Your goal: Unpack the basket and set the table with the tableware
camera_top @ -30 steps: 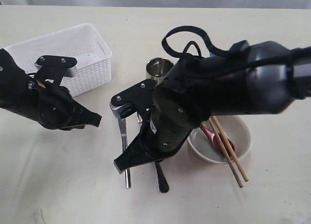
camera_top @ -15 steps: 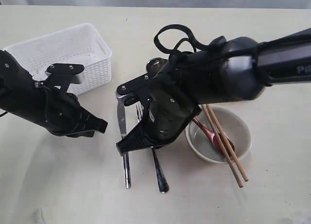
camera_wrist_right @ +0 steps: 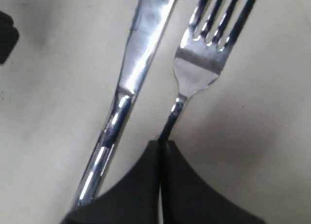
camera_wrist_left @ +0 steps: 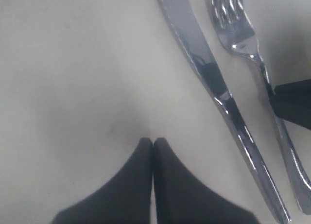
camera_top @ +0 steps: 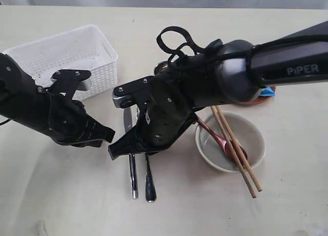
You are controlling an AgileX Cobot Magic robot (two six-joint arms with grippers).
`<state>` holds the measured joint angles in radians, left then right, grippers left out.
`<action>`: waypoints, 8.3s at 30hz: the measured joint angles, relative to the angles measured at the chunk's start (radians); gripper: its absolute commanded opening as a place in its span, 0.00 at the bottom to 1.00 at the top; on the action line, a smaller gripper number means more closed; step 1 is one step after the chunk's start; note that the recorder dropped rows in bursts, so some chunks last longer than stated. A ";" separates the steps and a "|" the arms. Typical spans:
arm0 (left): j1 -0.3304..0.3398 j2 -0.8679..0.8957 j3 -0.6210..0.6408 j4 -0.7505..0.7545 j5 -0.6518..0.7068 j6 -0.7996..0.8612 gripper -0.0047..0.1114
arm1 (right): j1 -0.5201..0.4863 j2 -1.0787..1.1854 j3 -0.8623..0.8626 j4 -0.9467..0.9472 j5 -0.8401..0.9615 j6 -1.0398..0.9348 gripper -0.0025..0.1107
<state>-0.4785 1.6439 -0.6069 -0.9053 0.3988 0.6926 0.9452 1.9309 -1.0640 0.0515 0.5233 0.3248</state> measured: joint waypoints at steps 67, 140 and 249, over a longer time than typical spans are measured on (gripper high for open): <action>0.004 -1.563 -0.002 0.105 -0.033 -0.039 0.04 | 0.000 -1.735 0.392 -0.721 -0.102 0.464 0.03; 0.522 -1.641 0.603 0.923 -0.069 -0.790 0.04 | 0.000 -1.736 0.392 -0.721 -0.102 0.464 0.03; 0.360 -1.641 0.603 0.924 -0.054 -0.674 0.04 | -0.868 -1.805 1.063 0.023 -0.257 -0.430 0.03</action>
<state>-0.1180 0.0033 -0.0034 0.0191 0.3446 0.0188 0.0772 0.1258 -0.0008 0.0740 0.2665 -0.1050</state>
